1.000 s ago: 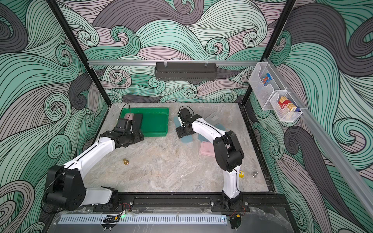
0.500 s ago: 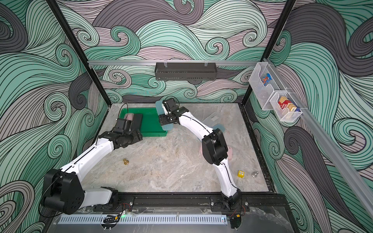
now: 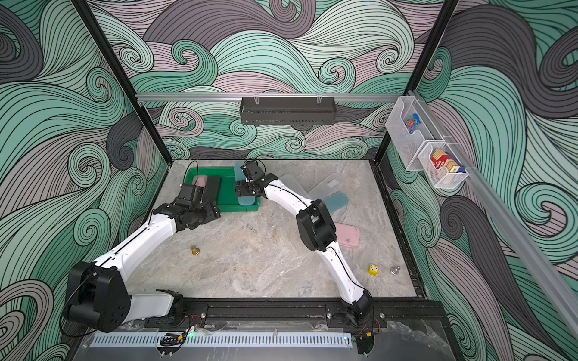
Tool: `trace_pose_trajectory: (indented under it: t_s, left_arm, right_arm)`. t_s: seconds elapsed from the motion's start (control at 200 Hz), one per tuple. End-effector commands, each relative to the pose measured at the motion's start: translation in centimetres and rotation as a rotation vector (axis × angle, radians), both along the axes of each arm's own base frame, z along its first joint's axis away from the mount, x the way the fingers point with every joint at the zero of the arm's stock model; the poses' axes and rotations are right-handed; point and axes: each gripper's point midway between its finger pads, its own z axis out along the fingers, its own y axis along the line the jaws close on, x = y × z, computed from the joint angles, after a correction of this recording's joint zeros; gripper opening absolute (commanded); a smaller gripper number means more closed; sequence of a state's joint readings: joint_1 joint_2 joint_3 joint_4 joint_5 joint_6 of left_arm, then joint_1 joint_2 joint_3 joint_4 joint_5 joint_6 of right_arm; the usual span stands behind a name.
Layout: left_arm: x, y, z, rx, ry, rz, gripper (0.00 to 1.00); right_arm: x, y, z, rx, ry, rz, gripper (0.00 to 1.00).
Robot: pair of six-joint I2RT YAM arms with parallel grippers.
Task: Put the pencil case into the storage box
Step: Place the pencil case at the storage box.
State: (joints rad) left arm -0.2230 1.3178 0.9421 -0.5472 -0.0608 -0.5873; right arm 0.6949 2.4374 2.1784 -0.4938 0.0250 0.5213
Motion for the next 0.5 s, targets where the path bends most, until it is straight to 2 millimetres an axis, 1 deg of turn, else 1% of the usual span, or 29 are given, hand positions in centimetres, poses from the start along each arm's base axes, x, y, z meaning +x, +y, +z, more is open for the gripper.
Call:
trace_pose_trajectory:
  t_s: [0.0, 0.06, 0.135, 0.19, 0.325, 0.37, 0.41, 0.495]
  left_arm:
    - [-0.5, 0.4, 0.2, 0.008, 0.002, 0.010, 0.81]
    - [-0.5, 0.4, 0.2, 0.005, 0.003, 0.006, 0.81]
    - [-0.4, 0.4, 0.2, 0.006, -0.001, 0.008, 0.81]
    - [-0.4, 0.4, 0.1, 0.006, -0.001, 0.008, 0.81]
    - [-0.4, 0.4, -0.1, 0.005, 0.006, 0.008, 0.81]
    - [-0.4, 0.3, 0.0, 0.004, 0.005, 0.006, 0.81]
    - [-0.4, 0.3, -0.1, 0.005, 0.006, 0.005, 0.81]
    - [-0.4, 0.4, -0.1, 0.006, 0.006, 0.006, 0.81]
  right_arm:
    - [1.5, 0.2, 0.0, 0.025, -0.031, -0.060, 0.65]
    - [1.9, 0.1, 0.0, 0.024, -0.037, -0.071, 0.65]
    - [2.2, -0.2, -0.6, 0.032, -0.021, -0.094, 0.65]
    - [2.1, -0.2, -1.1, 0.026, -0.013, -0.099, 0.65]
    - [1.8, -1.0, -2.2, -0.009, 0.003, -0.124, 0.67]
    - [1.7, -1.2, -2.5, -0.016, 0.007, -0.125, 0.72]
    - [1.6, -1.4, -2.8, -0.024, 0.011, -0.126, 0.82]
    - [1.4, -1.4, -2.6, -0.031, 0.005, -0.125, 0.99]
